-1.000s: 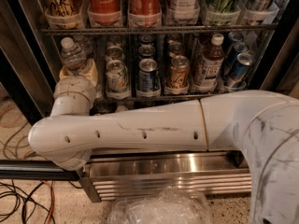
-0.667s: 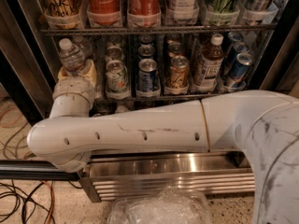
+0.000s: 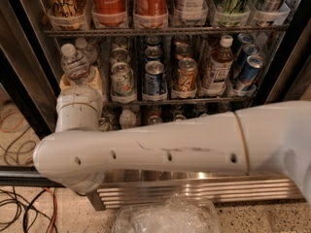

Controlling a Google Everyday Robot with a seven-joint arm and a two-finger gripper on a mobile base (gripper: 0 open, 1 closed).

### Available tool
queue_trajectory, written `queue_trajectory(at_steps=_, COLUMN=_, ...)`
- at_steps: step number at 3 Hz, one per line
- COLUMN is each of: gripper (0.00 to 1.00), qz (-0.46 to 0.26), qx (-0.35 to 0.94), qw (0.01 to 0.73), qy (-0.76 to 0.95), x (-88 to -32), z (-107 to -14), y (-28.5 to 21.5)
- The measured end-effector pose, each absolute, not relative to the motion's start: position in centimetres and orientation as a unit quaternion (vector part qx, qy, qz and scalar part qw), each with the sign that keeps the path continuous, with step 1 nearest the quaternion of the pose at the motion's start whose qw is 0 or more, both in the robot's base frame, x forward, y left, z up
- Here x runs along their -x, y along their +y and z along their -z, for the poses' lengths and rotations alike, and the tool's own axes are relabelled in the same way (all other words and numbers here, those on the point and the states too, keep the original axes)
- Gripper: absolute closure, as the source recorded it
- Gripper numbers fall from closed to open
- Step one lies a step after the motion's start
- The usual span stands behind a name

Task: Pick water bottle from middle shelf of fridge

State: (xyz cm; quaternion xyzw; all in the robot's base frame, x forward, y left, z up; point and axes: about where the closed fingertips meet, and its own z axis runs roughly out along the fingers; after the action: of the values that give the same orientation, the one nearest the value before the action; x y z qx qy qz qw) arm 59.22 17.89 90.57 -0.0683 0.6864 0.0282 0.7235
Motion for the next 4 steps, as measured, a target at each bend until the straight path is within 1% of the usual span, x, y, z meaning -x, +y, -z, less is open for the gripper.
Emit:
queue_trajectory(at_steps=2, gripper=1.00, qz=-0.074, qx=0.124, qw=0.736, qy=0.662, x=-54.1, z=-93.8, y=15.0)
queue_trajectory(at_steps=4, gripper=1.00, qz=-0.155, qx=0.141, qw=0.723, qy=0.658, x=-51.0, z=-93.8, y=12.9)
